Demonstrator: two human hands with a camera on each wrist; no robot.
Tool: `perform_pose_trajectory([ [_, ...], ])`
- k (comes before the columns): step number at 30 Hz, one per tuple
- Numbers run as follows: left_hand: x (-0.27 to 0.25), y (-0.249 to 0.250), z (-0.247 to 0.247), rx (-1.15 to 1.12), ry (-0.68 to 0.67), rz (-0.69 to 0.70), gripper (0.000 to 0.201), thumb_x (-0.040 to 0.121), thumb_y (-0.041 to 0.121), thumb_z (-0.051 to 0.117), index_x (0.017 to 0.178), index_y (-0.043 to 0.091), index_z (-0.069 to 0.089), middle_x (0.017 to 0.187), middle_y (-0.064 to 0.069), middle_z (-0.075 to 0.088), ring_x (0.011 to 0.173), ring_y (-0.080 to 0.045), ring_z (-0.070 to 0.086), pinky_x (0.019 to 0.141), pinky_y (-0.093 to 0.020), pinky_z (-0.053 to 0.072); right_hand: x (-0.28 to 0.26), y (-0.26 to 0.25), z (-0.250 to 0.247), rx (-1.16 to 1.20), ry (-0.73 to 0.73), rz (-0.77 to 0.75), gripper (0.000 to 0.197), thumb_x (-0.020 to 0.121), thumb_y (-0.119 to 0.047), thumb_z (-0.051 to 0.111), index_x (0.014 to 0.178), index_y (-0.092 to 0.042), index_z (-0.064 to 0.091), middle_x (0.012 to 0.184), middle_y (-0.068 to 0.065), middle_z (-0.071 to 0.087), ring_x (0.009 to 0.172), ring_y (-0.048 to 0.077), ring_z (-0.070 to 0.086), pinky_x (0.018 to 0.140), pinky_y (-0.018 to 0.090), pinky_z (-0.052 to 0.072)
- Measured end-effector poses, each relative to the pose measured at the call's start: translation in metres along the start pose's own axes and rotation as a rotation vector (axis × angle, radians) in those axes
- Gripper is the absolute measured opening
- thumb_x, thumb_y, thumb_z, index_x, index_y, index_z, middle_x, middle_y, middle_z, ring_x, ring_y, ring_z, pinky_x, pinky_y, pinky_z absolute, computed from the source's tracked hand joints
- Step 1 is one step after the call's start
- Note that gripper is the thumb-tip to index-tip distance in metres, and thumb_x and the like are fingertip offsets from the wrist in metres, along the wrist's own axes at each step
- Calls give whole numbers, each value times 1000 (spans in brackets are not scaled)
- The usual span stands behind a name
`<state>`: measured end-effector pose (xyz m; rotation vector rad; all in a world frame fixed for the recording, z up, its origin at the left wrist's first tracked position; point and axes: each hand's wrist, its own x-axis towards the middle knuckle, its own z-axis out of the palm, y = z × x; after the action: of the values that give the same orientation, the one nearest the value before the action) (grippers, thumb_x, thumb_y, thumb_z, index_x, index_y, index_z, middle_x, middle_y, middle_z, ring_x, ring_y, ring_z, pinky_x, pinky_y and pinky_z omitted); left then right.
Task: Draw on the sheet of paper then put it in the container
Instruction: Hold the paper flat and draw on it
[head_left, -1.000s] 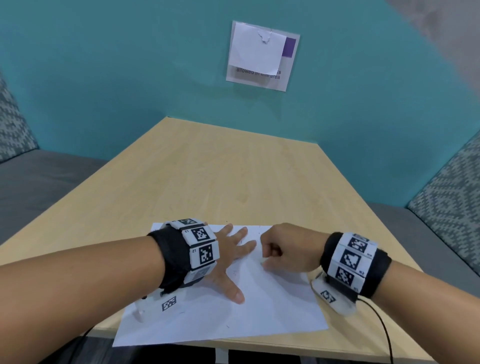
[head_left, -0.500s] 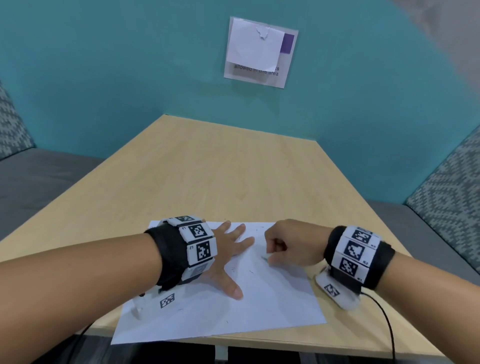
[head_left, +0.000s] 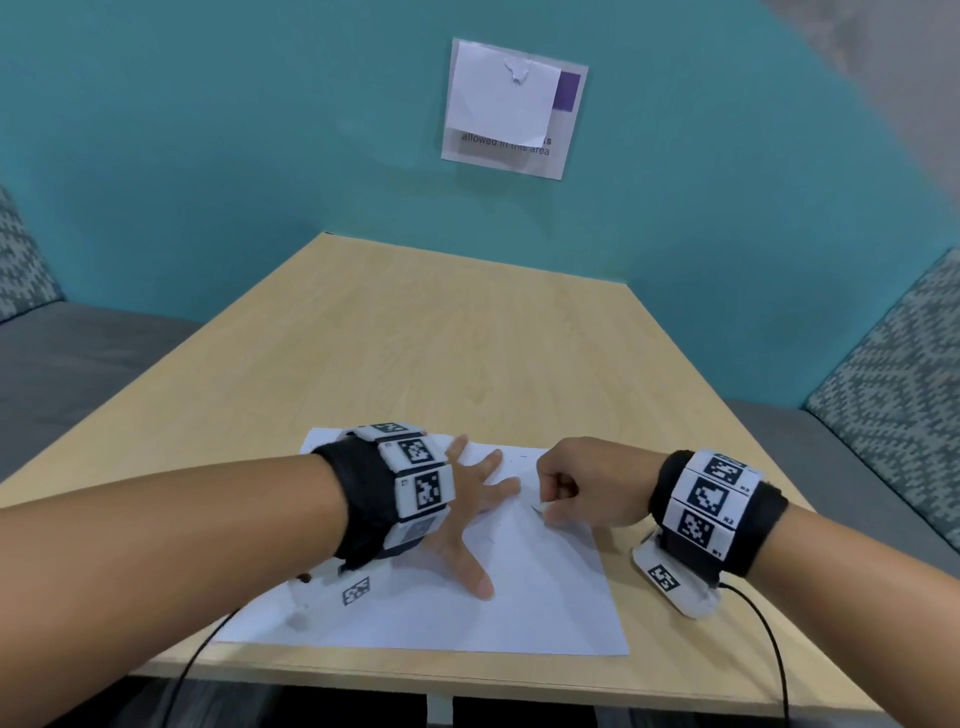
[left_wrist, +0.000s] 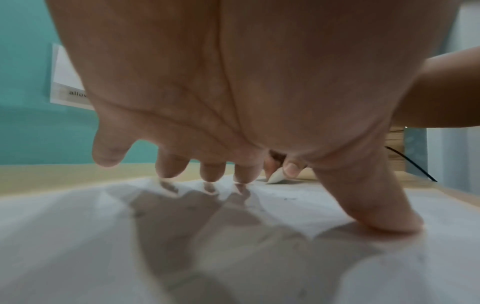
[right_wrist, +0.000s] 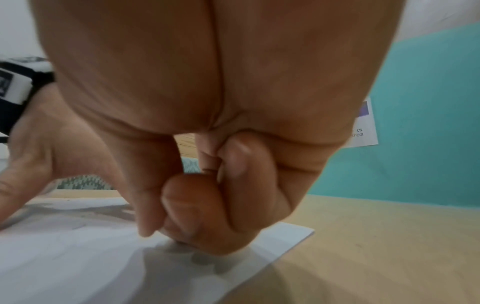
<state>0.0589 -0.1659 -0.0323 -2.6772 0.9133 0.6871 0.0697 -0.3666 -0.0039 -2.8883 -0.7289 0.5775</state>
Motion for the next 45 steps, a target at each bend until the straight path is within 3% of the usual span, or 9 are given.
perform_pose_trajectory([
  [8,8,8,-1,-119,51,75,108,77,71,67,155,48,-4,165,-3,-21,148,-39,-23,112,-67,-8,-21,-32,19,27,-78,-204,9,86,-23,62,84,-17,55,69,-8,52,60,9,45,61,26,42],
  [13,12,8,0,-75,34,45,116,73,78,64,153,48,-15,164,1,-24,148,-38,-24,111,-72,-6,-10,-12,2,12,-22,-73,12,86,-28,64,90,-16,62,71,-11,54,64,8,48,65,26,43],
  [17,9,9,-5,-71,24,61,103,76,75,64,154,52,1,164,0,-24,148,-38,-24,110,-76,-2,-16,-31,17,56,-92,-182,11,85,-26,63,88,-17,58,70,-9,54,61,7,47,62,25,43],
  [21,11,10,-3,-54,22,38,113,74,77,63,152,51,-14,164,0,-24,148,-40,-23,111,-74,-4,-9,-16,4,28,-12,-60,11,87,-27,65,86,-18,59,73,-9,55,65,8,48,64,25,42],
  [25,8,10,-6,-41,11,48,98,77,76,61,156,48,10,163,0,-27,147,-38,-27,111,-74,-4,-14,-35,18,61,-85,-171,16,86,-25,64,93,-10,62,74,-6,56,63,9,48,66,27,45],
  [29,10,9,-3,-57,24,48,112,74,78,62,153,49,-12,164,0,-24,148,-41,-23,110,-75,-4,-6,-17,0,9,-17,-68,15,86,-25,66,76,-23,55,68,-13,50,61,6,46,62,24,41],
  [33,11,8,-3,-77,23,58,101,76,75,64,153,52,4,164,0,-25,147,-41,-26,110,-75,-2,-14,-30,17,40,-104,-174,10,86,-26,64,85,-18,57,70,-11,52,62,8,47,64,27,43],
  [38,19,3,6,-59,51,36,121,69,85,59,151,48,-22,164,5,-24,148,-39,-26,110,-73,-6,-5,2,-4,1,0,-17,10,86,-28,66,81,-25,58,70,-13,53,63,6,47,60,20,37],
  [45,21,3,6,-52,50,41,121,68,86,59,150,49,-23,164,5,-24,148,-39,-24,110,-73,-5,-10,-4,0,38,-53,-68,19,87,-26,65,73,-32,53,68,-12,53,62,7,47,60,20,40],
])
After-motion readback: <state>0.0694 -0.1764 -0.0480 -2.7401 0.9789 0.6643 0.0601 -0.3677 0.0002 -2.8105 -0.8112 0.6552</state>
